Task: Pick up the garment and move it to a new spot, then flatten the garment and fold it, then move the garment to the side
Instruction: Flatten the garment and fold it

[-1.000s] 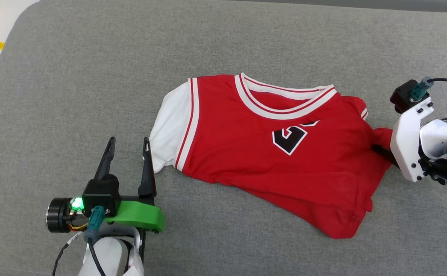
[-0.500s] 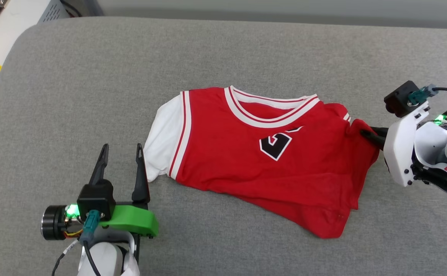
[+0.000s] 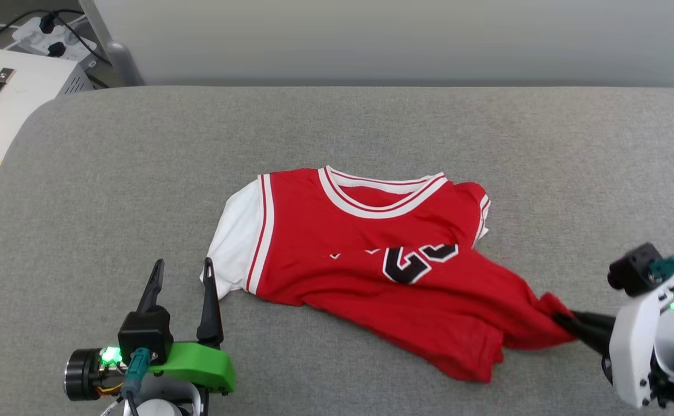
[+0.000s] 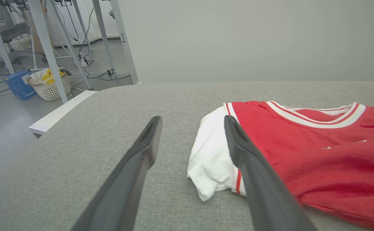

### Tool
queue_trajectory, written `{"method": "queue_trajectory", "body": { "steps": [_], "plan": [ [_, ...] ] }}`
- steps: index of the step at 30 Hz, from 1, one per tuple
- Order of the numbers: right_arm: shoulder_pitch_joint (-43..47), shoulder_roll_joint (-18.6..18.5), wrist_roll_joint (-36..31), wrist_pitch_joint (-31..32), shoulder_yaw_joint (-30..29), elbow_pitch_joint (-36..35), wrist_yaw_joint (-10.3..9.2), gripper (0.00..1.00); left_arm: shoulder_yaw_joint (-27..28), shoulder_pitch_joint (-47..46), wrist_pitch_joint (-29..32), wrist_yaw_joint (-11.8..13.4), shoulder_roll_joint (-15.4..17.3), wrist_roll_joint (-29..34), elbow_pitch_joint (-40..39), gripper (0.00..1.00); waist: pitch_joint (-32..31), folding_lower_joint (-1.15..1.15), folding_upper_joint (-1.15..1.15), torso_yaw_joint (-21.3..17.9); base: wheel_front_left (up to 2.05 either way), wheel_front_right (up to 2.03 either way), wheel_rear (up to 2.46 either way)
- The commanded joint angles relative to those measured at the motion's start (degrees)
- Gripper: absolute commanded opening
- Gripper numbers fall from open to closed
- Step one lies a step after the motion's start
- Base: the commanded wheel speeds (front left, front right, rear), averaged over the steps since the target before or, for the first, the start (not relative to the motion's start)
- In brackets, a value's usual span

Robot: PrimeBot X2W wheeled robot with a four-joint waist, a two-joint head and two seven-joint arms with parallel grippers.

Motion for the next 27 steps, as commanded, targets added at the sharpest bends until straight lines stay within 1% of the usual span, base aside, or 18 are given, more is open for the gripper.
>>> {"method": "queue_trajectory", "body": {
  "steps": [1, 5, 8, 11, 13, 14, 15, 16, 21, 25, 27],
  "plan": [
    [3.4, 0.1, 0.9, -0.9, -1.2, -0.1, -0.04, 0.0, 0.4, 1.2, -0.3, -0.4, -0.2, 0.6, 0.0, 1.0, -1.1, 0.0, 0.0, -0.4, 0.0, 0.0, 0.0],
    [12.3, 1.4, 0.8, -2.0, -4.1, 1.6, -0.04, 0.0, 1.0, 1.9, -0.3, -0.8, -0.3, 1.0, 0.3, 1.0, -1.6, 0.0, 0.0, -0.5, 0.0, 0.0, 0.0],
    [18.4, 4.1, 2.0, -2.4, -6.5, 3.9, -0.04, 0.0, 1.3, 2.4, -0.3, -0.9, -0.5, 1.2, 0.4, 1.0, -1.8, 0.0, 0.0, -0.5, 0.0, 0.0, 0.0],
    [21.5, 6.1, 1.3, -2.8, -8.6, 6.4, -0.04, 0.0, 1.6, 2.7, -0.3, -0.9, -0.6, 1.5, 0.5, 1.0, -1.7, 0.0, 0.0, -0.8, 0.0, 0.0, 0.0],
    [22.4, 7.1, -0.3, -3.6, -10.4, 7.5, -0.04, 0.0, 1.7, 2.8, -0.3, -1.0, -0.7, 1.7, 0.6, 1.0, -1.7, 0.0, 0.0, -0.9, 0.0, 0.0, 0.0],
    [22.7, 7.7, -0.6, -4.0, -11.7, 7.4, -0.04, 0.17, 1.8, 2.8, -0.3, -1.0, -0.7, 1.8, 0.6, 1.0, -1.7, 0.0, 0.0, -1.0, 0.0, 0.0, 0.0],
    [22.8, 8.0, -0.8, -4.7, -13.1, 7.2, -0.04, 0.84, 2.0, 2.9, -0.3, -1.0, -0.7, 1.8, 0.6, 1.0, -1.8, 0.0, 0.0, -1.1, 0.0, 0.0, 0.0],
    [22.8, 8.1, -1.3, -5.5, -14.7, 6.7, -0.04, 1.0, 2.1, 2.9, -0.3, -1.1, -0.7, 1.9, 0.6, 1.0, -1.9, 0.0, 0.0, -1.3, 0.0, 0.0, 0.0],
    [22.6, 7.8, -4.2, -8.1, -23.7, 3.3, -0.04, 1.0, 2.4, 3.0, -0.3, -1.4, -0.7, 2.4, 0.7, 1.0, -2.4, 0.0, 0.0, -1.3, 0.0, 0.0, 0.0],
    [22.2, 7.8, -6.7, -9.0, -31.8, -1.9, -0.04, 1.0, 2.6, 2.9, -0.3, -1.4, -0.8, 2.7, 0.2, 1.0, -2.4, 0.0, 0.0, -0.9, 0.0, 0.0, 0.0],
    [21.6, 8.5, -7.8, -8.5, -35.7, -5.0, -0.04, 1.0, 2.5, 2.8, -0.3, -1.5, -0.9, 2.8, -0.1, 1.0, -2.1, 0.0, 0.0, -0.5, 0.0, 0.0, 0.0]
  ]
}}
